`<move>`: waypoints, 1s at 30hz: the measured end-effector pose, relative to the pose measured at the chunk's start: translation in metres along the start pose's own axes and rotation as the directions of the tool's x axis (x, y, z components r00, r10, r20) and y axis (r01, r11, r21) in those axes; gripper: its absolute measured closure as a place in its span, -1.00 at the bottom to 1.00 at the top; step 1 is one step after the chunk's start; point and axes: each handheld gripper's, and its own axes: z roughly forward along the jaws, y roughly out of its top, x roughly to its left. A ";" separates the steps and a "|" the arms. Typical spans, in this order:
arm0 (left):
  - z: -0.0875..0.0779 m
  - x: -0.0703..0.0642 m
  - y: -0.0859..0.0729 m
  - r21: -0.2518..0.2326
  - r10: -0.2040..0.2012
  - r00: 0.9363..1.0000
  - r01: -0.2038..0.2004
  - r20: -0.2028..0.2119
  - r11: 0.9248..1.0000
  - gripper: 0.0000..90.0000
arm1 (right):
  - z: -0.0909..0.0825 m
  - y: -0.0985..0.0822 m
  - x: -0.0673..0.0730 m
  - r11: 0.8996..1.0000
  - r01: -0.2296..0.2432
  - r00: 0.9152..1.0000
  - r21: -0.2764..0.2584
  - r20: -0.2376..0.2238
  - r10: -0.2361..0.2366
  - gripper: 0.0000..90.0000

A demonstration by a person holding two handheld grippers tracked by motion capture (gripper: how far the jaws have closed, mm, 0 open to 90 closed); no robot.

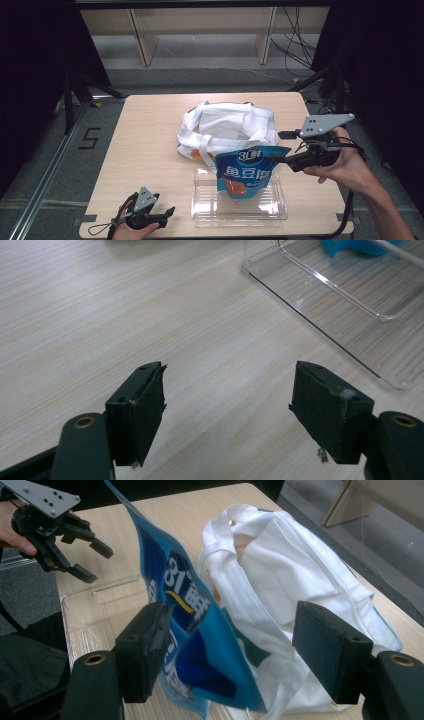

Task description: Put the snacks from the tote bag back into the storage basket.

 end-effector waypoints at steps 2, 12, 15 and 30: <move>0.001 0.000 0.000 -0.006 0.000 1.000 0.000 0.001 1.000 -0.36 | -0.002 -0.004 0.000 1.000 0.000 1.000 -0.014 -0.001 0.000 -0.30; -0.002 0.003 0.001 0.027 0.042 0.999 -0.042 -0.004 0.999 -0.36 | -0.013 -0.018 0.004 0.999 -0.023 0.999 -0.032 0.028 0.024 -0.31; -0.002 0.003 0.001 0.025 0.041 0.999 -0.041 -0.005 0.999 -0.36 | -0.017 -0.024 0.005 0.999 -0.024 0.999 -0.027 0.042 0.025 -0.31; -0.002 0.004 0.001 0.024 0.045 0.999 -0.045 -0.006 0.999 -0.36 | -0.010 -0.051 0.013 0.998 -0.044 0.995 -0.044 0.083 0.047 -0.31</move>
